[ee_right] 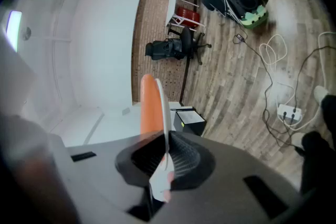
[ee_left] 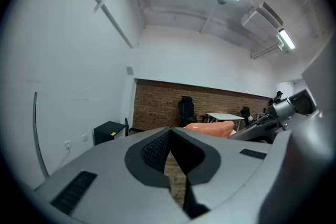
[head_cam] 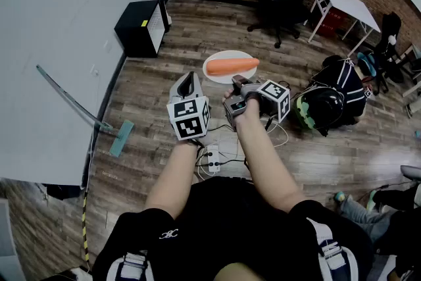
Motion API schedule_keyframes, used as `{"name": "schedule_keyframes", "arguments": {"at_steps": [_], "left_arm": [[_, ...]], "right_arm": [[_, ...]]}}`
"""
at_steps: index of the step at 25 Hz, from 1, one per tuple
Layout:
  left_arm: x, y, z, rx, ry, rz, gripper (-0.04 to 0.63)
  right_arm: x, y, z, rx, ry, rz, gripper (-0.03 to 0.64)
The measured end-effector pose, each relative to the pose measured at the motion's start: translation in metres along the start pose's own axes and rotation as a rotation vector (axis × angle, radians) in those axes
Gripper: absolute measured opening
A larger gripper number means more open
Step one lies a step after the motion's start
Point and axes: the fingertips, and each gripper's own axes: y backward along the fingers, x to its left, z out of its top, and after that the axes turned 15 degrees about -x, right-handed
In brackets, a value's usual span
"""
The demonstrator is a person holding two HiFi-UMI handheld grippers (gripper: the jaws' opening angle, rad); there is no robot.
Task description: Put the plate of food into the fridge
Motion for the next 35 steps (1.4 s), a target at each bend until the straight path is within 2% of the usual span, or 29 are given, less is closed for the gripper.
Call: {"name": "schedule_keyframes", "arguments": {"at_steps": [9,16,24,35], "left_arm": [[0.020,-0.001,0.000,0.008,0.016,-0.016,-0.003],[0.059,-0.008,-0.003,0.024,0.021,-0.042,-0.003],[0.094,-0.018,-0.001,0.040,0.016,-0.109,-0.003],[0.114,-0.026,-0.004,0.051,0.029,-0.144,-0.003]], "right_arm": [[0.002,-0.005,-0.018,-0.018,0.002,0.006,0.037],[0.005,-0.021,-0.051,-0.034,-0.010,0.021,0.037],[0.002,-0.037,-0.086,-0.075,-0.053,0.013,0.038],[0.010,-0.051,-0.101,-0.101,-0.046,0.019,0.037]]}}
